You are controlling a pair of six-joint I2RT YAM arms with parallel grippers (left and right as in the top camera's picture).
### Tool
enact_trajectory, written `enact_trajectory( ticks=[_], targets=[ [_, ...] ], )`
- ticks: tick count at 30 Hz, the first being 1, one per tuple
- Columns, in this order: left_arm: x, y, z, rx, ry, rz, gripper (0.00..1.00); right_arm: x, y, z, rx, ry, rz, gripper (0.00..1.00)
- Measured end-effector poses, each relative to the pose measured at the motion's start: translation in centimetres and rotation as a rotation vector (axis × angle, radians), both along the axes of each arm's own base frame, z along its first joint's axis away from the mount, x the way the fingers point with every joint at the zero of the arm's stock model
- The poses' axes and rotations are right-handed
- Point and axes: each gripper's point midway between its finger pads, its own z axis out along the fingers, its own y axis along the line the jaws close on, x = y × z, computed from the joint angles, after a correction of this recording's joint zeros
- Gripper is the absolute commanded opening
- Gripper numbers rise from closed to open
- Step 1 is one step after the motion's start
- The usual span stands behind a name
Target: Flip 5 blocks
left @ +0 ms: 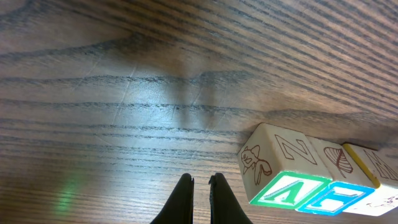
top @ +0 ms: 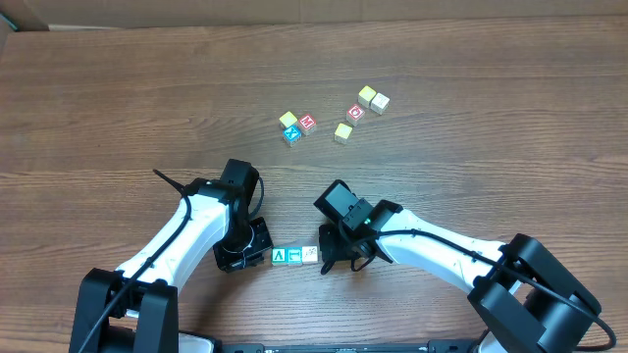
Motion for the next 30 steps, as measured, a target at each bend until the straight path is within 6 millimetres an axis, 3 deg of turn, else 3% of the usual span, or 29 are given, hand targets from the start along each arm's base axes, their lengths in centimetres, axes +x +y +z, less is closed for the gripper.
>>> enact_trajectory(
  ticks=[6,10,19,30],
  targets=[
    [0.1,0.0,0.0,-0.005,-0.008,-0.023,0.04,0.9,-0.6,0.5,-0.055,-0.042,-0.003,0.04],
    [0.2,0.0,0.0,-0.010,-0.016,-0.048,0.04,1.1,0.1,1.1,-0.048,-0.057,-0.002,0.04],
    [0.7,-0.2,-0.1,-0.019,-0.041,-0.073,0.04,-0.7,1.0,1.1,-0.049,-0.012,-0.044,0.04],
    [0.9,-1.7,-1.2,-0.027,-0.051,-0.163,0.04,-1.0,1.3,1.2,-0.030,0.016,-0.078,0.04]
  ],
)
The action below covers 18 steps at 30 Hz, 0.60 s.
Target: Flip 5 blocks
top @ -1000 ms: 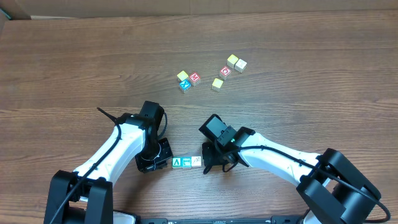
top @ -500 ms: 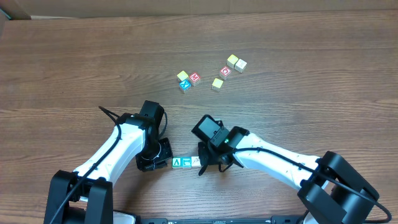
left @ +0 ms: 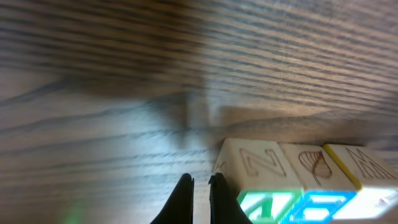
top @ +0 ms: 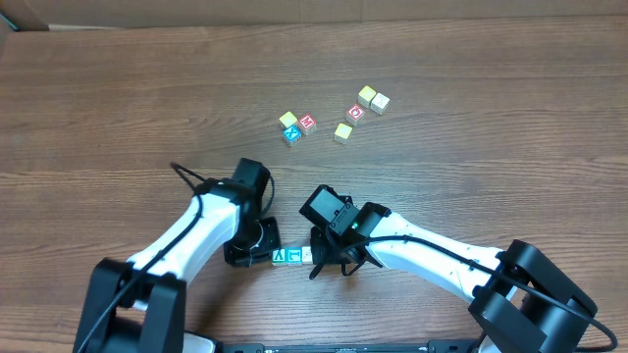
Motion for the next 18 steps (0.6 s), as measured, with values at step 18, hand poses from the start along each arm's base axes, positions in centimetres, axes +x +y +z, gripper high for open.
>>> enact_trajectory(
  ticks=[18],
  targets=[
    [-0.59,-0.60,-1.24,0.002,0.066,-0.017,0.04,-0.17,0.26,0.07,0.014,0.010,0.005,0.04]
  ],
)
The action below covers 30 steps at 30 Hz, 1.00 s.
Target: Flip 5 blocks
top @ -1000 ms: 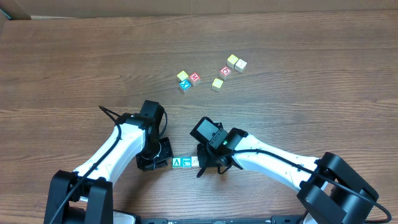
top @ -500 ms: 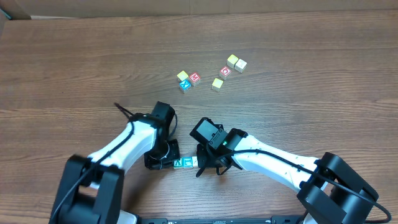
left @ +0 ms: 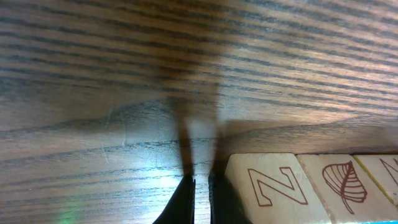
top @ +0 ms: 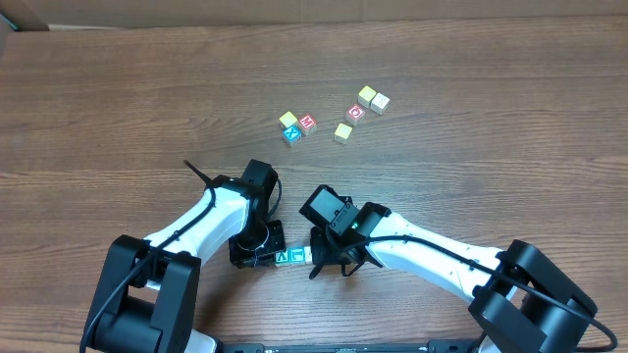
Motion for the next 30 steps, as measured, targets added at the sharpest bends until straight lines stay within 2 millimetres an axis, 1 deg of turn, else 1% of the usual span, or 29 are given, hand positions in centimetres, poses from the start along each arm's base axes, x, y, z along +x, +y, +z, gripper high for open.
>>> enact_trajectory(
  ticks=[14,17,19,21,30],
  targets=[
    [0.0,0.0,0.0,-0.001,-0.001,0.000,0.04,0.0,0.3,0.0,0.013,0.003,-0.009,0.04],
    [0.0,0.0,0.0,-0.001,-0.001,0.000,0.04,-0.1,0.2,-0.5,0.001,0.016,-0.012,0.04],
    [0.0,0.0,0.0,-0.001,-0.001,0.000,0.04,-0.3,0.0,-1.4,-0.020,0.035,-0.012,0.04],
    [0.0,0.0,0.0,-0.001,-0.001,0.000,0.04,-0.3,0.0,-1.8,-0.023,0.038,-0.012,0.04],
    [0.1,-0.1,0.0,-0.004,-0.002,0.001,0.04,0.0,0.3,-1.7,-0.012,0.028,-0.011,0.04]
  ],
)
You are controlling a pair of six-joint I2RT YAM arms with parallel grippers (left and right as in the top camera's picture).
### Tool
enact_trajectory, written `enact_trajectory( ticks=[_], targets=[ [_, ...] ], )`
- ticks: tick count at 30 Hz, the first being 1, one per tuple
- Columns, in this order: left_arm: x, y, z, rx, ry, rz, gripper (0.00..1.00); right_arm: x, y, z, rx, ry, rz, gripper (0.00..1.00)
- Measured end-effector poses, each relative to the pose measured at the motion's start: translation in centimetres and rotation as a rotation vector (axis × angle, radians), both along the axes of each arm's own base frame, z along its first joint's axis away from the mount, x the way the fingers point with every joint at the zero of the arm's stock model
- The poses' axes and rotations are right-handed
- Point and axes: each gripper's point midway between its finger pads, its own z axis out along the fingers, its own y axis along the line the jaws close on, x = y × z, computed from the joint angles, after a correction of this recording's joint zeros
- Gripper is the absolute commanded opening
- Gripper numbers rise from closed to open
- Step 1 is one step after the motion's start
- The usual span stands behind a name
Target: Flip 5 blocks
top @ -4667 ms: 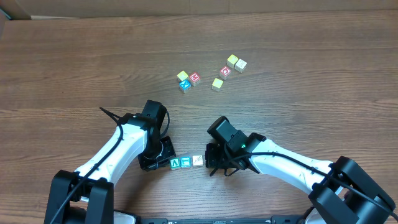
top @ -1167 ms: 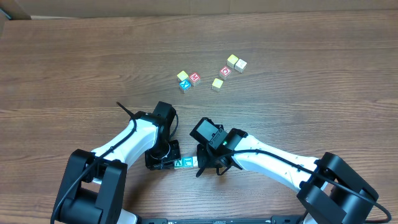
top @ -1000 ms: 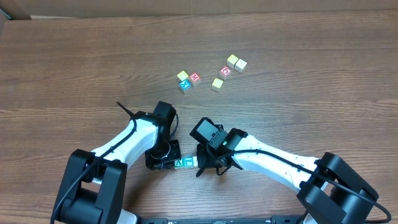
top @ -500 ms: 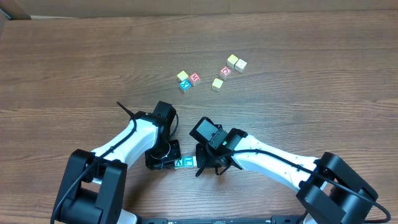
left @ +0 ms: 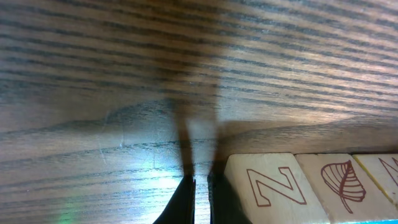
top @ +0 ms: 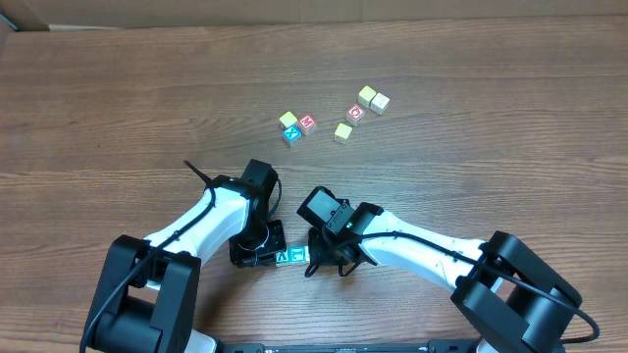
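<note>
A short row of blocks lies near the table's front edge. The green "A" block [top: 282,257] is at its left end, with a blue block [top: 295,256] beside it. In the left wrist view the same row shows a "Z" face [left: 273,185] and then a leaf face [left: 339,180]. My left gripper [left: 200,182] is shut, its tips on the table right against the left side of the Z block. My right gripper [top: 329,257] sits over the row's right end and hides what lies there. Its jaw state cannot be made out.
Several loose blocks lie farther back on the wooden table [top: 471,147]. A yellow block [top: 287,120], a red "M" block [top: 307,123] and a blue block [top: 291,134] form one group. A red "O" block [top: 356,112], two pale blocks [top: 373,98] and a yellow block [top: 342,131] form another.
Almost nothing differs. My right arm has shifted slightly to the left over the row's right end. The left gripper stays shut against the Z block.
At first my shut left gripper stood a little left of a three-block row, and the right gripper was at its right end. A second later both had closed in on the row. Since then the left tips rest against the Z block and the right gripper covers the far end.
</note>
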Motion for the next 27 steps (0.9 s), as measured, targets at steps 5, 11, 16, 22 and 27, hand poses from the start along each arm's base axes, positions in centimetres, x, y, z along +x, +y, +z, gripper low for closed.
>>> enact_trajectory(
  ticks=[5,11,16,22,27],
  targets=[
    [0.1,0.0,0.0,-0.001,-0.002,0.000,0.04,0.0,0.0,0.0,0.000,-0.001,0.004,0.04],
    [0.3,-0.1,0.0,-0.004,-0.011,0.000,0.04,-0.1,0.0,0.0,-0.004,-0.004,0.012,0.04],
    [0.4,-0.1,-0.1,-0.005,-0.018,-0.001,0.04,-0.4,0.0,-0.1,-0.014,-0.006,0.022,0.04],
    [0.9,-0.2,-0.1,-0.009,-0.039,-0.004,0.04,-0.6,-0.2,-0.1,-0.022,0.000,0.023,0.04],
    [2.3,-0.5,0.0,-0.023,-0.103,-0.028,0.04,-0.6,-0.3,-0.2,-0.029,0.002,0.017,0.04]
  ],
)
